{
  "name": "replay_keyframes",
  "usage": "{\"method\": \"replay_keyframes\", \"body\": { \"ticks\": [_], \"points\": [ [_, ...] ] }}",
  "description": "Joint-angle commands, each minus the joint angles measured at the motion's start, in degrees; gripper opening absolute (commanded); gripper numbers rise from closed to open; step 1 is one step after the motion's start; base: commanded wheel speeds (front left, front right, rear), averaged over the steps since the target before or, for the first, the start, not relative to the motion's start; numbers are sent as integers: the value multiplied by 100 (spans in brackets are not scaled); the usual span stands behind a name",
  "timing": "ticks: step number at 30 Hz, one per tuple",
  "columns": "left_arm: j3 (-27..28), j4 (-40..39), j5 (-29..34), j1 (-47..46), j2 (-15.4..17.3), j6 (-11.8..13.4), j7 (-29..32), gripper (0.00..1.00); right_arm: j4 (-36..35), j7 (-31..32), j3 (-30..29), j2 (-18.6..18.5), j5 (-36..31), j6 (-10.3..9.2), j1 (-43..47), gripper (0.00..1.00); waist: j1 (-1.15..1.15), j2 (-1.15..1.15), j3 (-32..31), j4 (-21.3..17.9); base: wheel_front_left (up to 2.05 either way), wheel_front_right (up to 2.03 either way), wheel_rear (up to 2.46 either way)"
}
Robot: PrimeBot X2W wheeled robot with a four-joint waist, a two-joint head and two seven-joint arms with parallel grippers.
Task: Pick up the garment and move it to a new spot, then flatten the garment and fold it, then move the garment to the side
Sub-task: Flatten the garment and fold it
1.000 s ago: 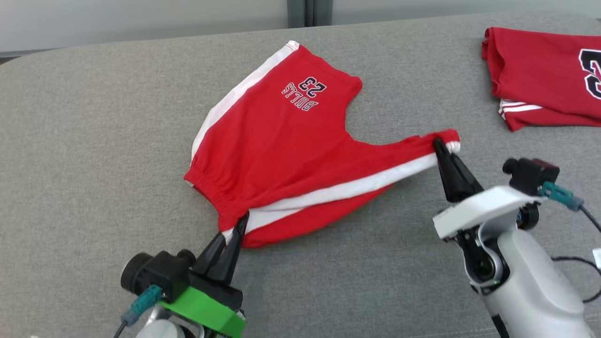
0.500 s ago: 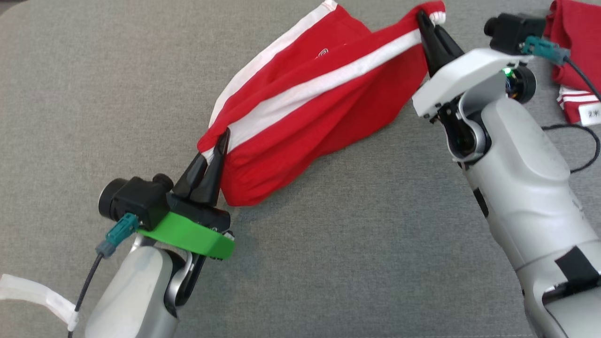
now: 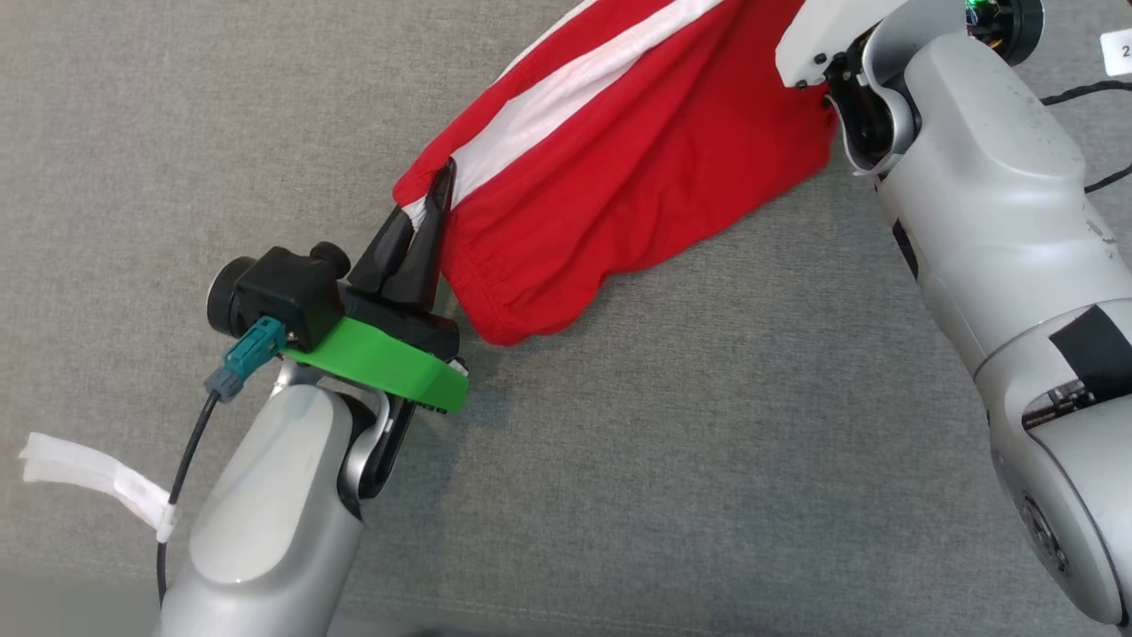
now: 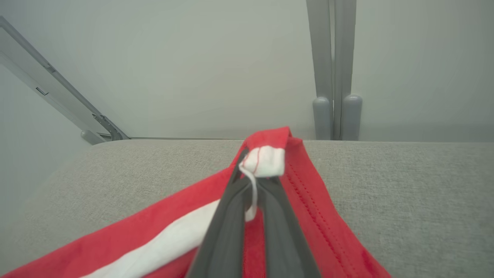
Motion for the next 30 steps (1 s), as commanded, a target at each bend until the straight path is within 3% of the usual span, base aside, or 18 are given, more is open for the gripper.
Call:
{"method": "replay_keyframes", "body": {
  "ticks": [1, 4, 6, 8, 17, 24, 30],
  "points": [
    [-6, 37, 13, -134, -31, 2, -12, 0, 160, -65, 17, 7, -66, 0, -120, 0, 0, 0, 206, 209, 0, 0, 0],
    [-83, 111, -28, -197, -53, 2, -12, 0, 403, -101, 67, 28, -116, 1, -263, 2, 0, 0, 232, 235, 0, 0, 0],
    [-70, 151, -38, -234, -79, 2, -12, 0, 512, -90, 69, 46, -102, 0, -311, 100, 0, 0, 245, 249, 0, 0, 0],
    [-66, 211, 1, -249, -94, 2, -12, 100, 582, -38, 105, 53, -134, 1, -345, 100, 0, 0, 255, 253, 0, 0, 0],
    [80, 200, 181, 158, -79, 2, -13, 100, 531, -206, 517, 20, -146, 0, -20, 100, 0, 0, -25, 227, 0, 0, 0],
    [550, -58, 496, 746, -146, 2, -13, 100, 283, -341, 990, -496, 7, 0, 486, 100, 0, 0, -336, 365, 0, 0, 0],
    [1493, -588, 915, 1251, -307, 3, -13, 100, 275, -376, 1200, -987, 181, 0, 794, 100, 0, 0, -463, 466, 0, 0, 0]
  ]
}}
